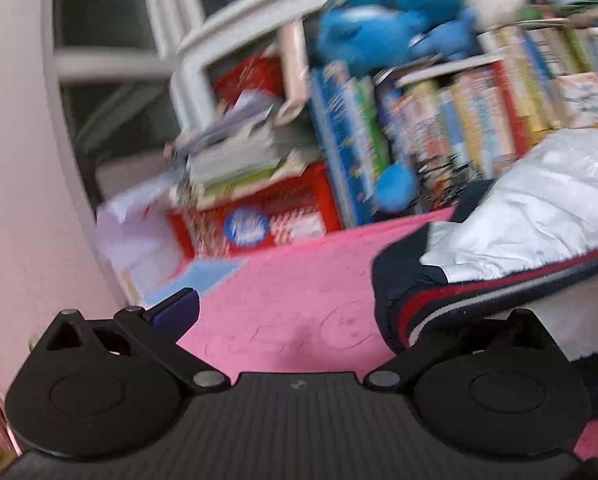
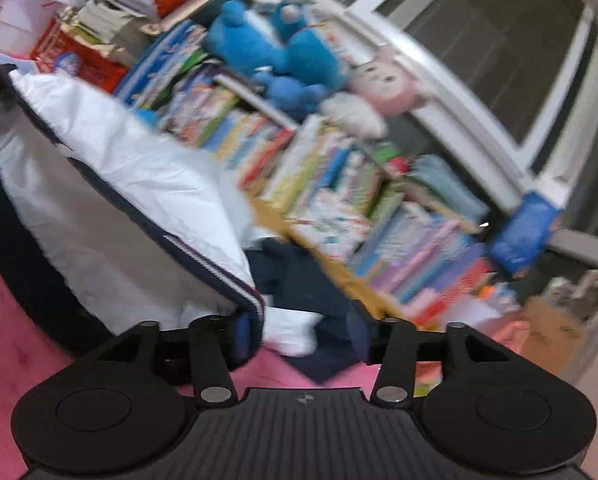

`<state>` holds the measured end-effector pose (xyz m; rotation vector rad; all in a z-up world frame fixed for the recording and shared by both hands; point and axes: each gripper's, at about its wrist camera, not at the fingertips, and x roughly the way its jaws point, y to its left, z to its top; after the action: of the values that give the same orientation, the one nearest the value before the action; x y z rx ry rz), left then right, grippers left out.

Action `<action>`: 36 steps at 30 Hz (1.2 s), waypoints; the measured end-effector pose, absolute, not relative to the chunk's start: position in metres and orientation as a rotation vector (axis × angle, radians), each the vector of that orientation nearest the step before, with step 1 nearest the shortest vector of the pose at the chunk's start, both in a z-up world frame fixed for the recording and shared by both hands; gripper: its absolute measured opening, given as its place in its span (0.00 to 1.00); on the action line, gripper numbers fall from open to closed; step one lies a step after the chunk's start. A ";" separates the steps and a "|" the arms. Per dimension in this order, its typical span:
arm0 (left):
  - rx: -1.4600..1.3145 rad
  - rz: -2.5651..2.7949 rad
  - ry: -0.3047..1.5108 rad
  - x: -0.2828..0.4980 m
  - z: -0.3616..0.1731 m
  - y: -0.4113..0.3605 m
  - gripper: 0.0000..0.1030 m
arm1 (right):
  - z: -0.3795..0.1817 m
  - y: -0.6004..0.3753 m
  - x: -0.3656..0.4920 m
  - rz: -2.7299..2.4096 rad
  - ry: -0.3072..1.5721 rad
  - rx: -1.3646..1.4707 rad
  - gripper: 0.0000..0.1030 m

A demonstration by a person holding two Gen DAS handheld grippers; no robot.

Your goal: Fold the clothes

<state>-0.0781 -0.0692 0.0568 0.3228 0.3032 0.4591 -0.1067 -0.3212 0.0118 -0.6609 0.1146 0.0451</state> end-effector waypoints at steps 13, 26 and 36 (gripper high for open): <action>0.249 0.485 0.431 -0.065 0.049 -0.039 1.00 | -0.022 -0.298 -0.088 0.051 0.306 -0.652 0.58; 0.244 0.280 0.309 -0.163 0.094 -0.063 1.00 | 0.049 -0.386 -0.170 -0.025 0.143 -0.710 0.84; 0.326 0.264 0.344 -0.286 0.050 -0.082 1.00 | 0.042 -0.418 -0.276 0.017 0.258 -0.639 0.97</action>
<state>-0.2865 -0.0820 0.0498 0.3264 0.3440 0.2638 -0.2758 -0.4180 0.0416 -0.6389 0.2584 0.0174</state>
